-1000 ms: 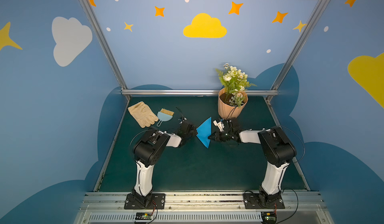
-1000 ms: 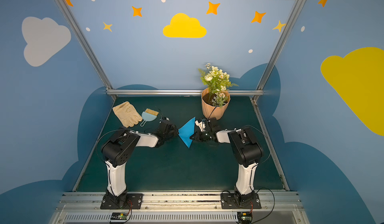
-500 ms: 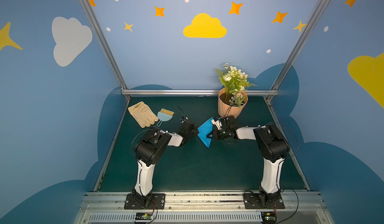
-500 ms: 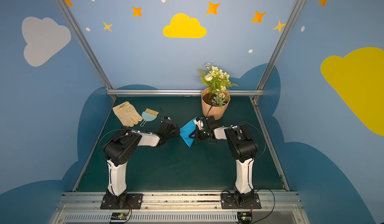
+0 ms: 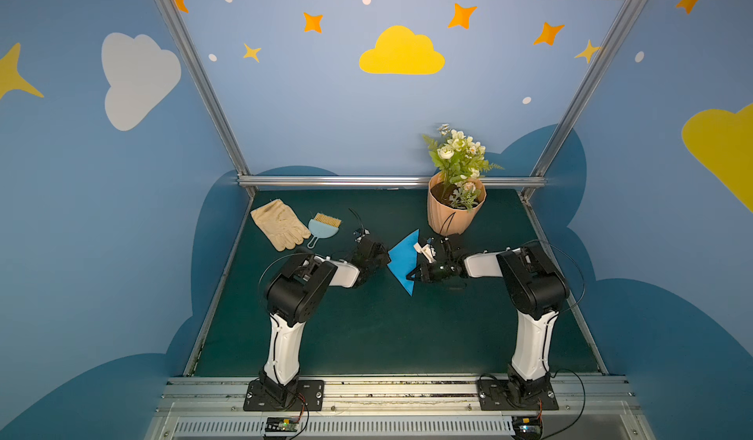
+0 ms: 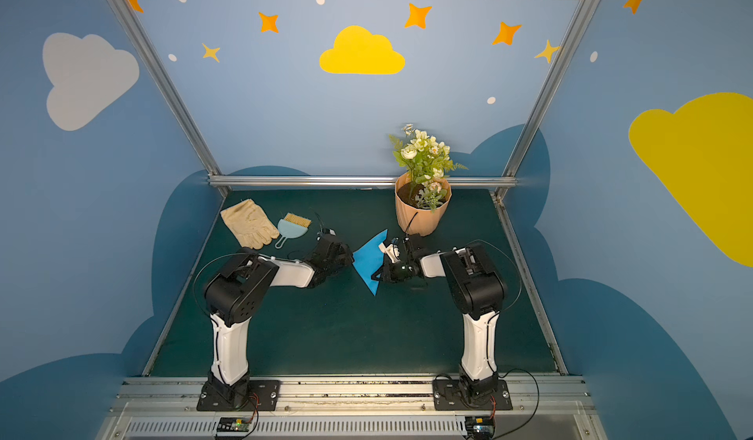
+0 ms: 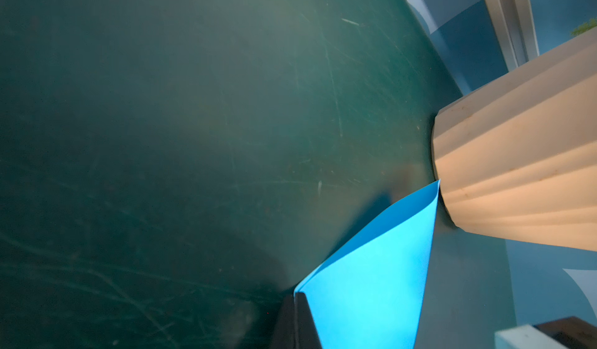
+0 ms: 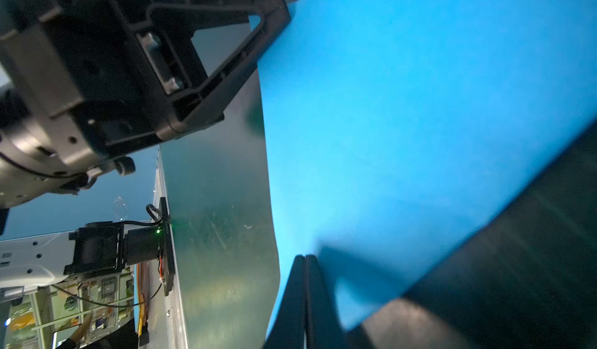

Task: Fold the square paper diagonally
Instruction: Fold the paper at the center of the board.

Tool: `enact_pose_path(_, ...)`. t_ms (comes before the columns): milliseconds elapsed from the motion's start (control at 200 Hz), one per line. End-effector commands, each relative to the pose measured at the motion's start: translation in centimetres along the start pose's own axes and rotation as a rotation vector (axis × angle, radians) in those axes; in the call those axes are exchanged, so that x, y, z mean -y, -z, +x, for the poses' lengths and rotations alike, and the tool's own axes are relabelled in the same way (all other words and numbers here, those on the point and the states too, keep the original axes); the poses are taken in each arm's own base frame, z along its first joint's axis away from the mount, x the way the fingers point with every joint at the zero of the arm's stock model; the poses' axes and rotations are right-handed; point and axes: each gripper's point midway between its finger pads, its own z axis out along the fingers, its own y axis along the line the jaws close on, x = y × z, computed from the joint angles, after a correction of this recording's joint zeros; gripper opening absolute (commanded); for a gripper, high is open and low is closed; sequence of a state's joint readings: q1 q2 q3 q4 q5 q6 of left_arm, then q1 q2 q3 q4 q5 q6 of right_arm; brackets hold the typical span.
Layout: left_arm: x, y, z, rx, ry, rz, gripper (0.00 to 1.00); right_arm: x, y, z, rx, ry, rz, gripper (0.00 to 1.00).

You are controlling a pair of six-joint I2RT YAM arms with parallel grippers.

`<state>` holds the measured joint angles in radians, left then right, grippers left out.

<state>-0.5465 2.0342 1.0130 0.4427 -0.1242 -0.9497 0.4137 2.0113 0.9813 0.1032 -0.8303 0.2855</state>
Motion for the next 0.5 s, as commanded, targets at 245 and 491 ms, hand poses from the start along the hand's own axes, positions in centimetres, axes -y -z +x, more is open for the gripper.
enact_pose_path(245, -2.5, -0.4, 0.4, -0.012, -0.006, -0.081, 0.02, 1.0, 1.0, 5.4, -0.112, -0.1, 0.005, 0.0)
enact_pose_path(491, -2.5, -0.5, 0.4, -0.013, -0.01, -0.086, 0.02, 0.8, 0.7, 7.6, -0.172, -0.095, -0.001, 0.0)
